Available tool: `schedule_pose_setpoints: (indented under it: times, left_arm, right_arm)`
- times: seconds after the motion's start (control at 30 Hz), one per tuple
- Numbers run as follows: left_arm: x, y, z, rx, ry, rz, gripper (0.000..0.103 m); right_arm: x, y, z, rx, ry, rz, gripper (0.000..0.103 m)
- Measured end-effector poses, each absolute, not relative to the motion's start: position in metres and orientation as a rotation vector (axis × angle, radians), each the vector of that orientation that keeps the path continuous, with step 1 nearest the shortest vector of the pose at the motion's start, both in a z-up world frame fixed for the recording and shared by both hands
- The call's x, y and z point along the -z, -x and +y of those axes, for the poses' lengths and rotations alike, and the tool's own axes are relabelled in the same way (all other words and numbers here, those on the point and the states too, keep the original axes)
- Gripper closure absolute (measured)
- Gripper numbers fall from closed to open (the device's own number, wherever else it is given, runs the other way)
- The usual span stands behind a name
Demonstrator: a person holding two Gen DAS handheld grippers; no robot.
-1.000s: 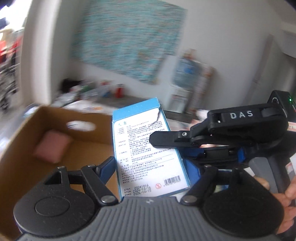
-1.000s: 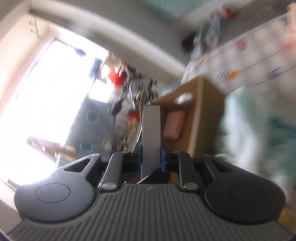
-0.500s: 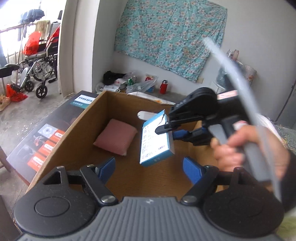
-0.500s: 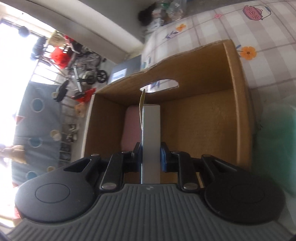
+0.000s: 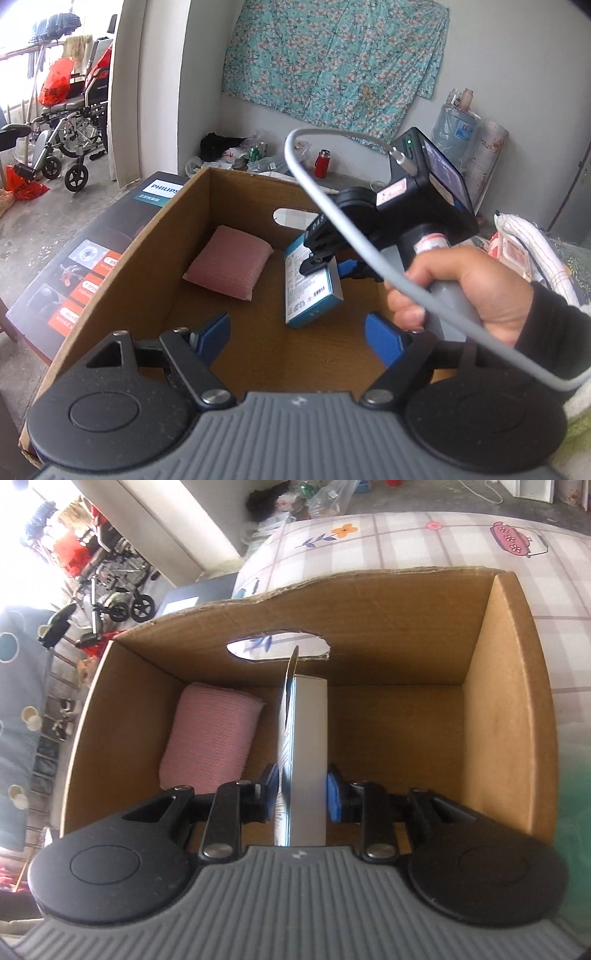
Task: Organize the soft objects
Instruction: 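Lower the medicine box into the cardboard box beside the cloth and release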
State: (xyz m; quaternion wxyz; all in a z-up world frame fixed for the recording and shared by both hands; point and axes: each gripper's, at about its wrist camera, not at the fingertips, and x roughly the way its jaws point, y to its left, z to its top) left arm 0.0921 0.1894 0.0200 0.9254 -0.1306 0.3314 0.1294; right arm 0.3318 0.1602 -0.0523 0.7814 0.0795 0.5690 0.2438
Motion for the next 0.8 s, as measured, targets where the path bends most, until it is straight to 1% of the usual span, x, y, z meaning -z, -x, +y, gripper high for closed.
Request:
schedule_pose_setpoints:
  times: [0.03, 0.13, 0.2, 0.3, 0.37, 0.43, 0.47, 0.53, 0.6, 0.8]
  left_arm:
    - [-0.019, -0.092, 0.19, -0.264, 0.271, 0.683, 0.021]
    - [-0.017, -0.09, 0.191, -0.263, 0.28, 0.692, 0.021]
    - [-0.016, -0.09, 0.193, -0.265, 0.28, 0.698, 0.021]
    - [-0.016, -0.089, 0.193, -0.264, 0.273, 0.697, 0.021]
    - [-0.017, -0.089, 0.193, -0.263, 0.27, 0.697, 0.021]
    - [-0.016, -0.089, 0.192, -0.261, 0.269, 0.7, 0.021]
    - [-0.016, -0.089, 0.192, -0.26, 0.268, 0.7, 0.021]
    - [-0.016, -0.089, 0.191, -0.255, 0.266, 0.698, 0.021]
    - [-0.016, -0.088, 0.191, -0.251, 0.266, 0.697, 0.021]
    - [-0.016, -0.087, 0.19, -0.245, 0.266, 0.702, 0.021]
  right_arm:
    - [0.056, -0.334, 0.162, -0.531, -0.202, 1.241, 0.081]
    - [0.077, -0.347, 0.16, -0.547, -0.347, 1.309, 0.084]
    - [0.089, -0.351, 0.159, -0.552, -0.431, 1.339, 0.084]
    - [0.097, -0.351, 0.164, -0.562, -0.422, 1.361, 0.081]
    - [0.088, -0.347, 0.169, -0.565, -0.354, 1.342, 0.072]
    - [0.075, -0.344, 0.174, -0.567, -0.287, 1.296, 0.051]
    - [0.067, -0.342, 0.175, -0.563, -0.254, 1.264, 0.048]
    - [0.052, -0.339, 0.178, -0.558, -0.18, 1.199, 0.046]
    - [0.042, -0.338, 0.178, -0.555, -0.137, 1.173, 0.046]
    - [0.045, -0.344, 0.176, -0.477, -0.061, 1.218, 0.046]
